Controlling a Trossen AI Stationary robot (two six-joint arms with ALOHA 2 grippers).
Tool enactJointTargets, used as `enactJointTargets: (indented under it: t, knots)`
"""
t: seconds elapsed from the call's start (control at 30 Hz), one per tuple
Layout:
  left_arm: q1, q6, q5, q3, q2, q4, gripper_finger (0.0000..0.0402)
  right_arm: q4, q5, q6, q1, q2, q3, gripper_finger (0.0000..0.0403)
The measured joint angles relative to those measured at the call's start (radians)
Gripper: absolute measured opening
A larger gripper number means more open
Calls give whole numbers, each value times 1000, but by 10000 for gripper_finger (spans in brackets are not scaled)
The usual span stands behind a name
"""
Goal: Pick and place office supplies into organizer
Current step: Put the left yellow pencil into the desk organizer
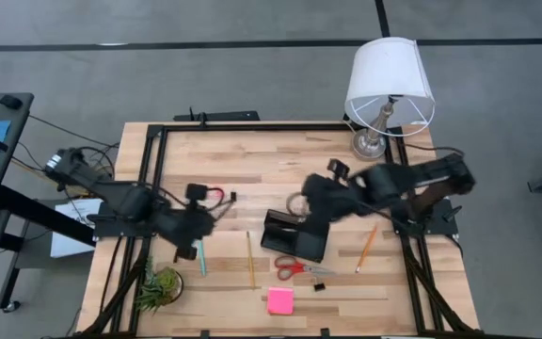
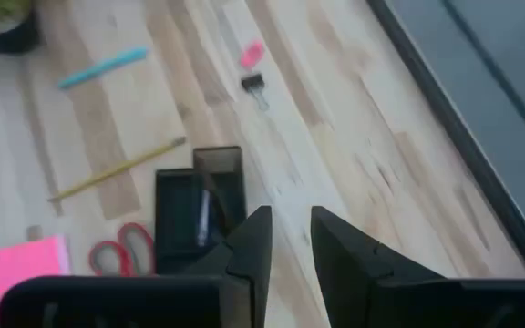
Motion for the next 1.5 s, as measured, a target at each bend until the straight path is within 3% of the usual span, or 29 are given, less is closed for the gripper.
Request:
enactJointTargets:
  t: [0.1, 0.2, 0.33, 0.43, 0.5, 0.63, 0.77, 0.87, 1.1, 1.3, 1.37, 1.5]
  knots:
    - [-30, -70, -138, -205, -142, 197, 61, 81, 69, 9, 76, -68, -104, 72]
    - [-24, -117, -196, -411, -262, 415, 61, 166, 111, 59, 142, -125, -237, 72]
    - [-8, -143, -145, -647, -341, 707, 61, 357, 173, 134, 216, -162, -445, 72]
    - [5, -113, -63, -748, -356, 816, 61, 497, 180, 162, 256, -163, -569, 72]
    - [17, -126, -84, -790, -355, 840, 61, 576, 190, 175, 281, -162, -635, 72]
    - [46, -212, -112, -833, -342, 894, 61, 696, 323, 227, 322, -149, -734, 72]
    - [51, -247, -28, -840, -312, 917, 61, 708, 409, 334, 379, -150, -780, 72]
    - [47, -247, 23, -840, -254, 1022, 61, 716, 488, 347, 419, -150, -797, 72]
    - [43, -73, 82, -840, 24, 1403, 61, 732, 561, 399, 452, -143, -807, 72]
    - [80, 97, 80, -805, 216, 1528, 61, 735, 551, 400, 468, -142, -807, 72]
    - [119, 158, 142, -776, 254, 1548, 61, 737, 550, 400, 471, -142, -807, 72]
    - [236, 226, 405, -717, 314, 1532, 61, 748, 549, 400, 469, -142, -807, 72]
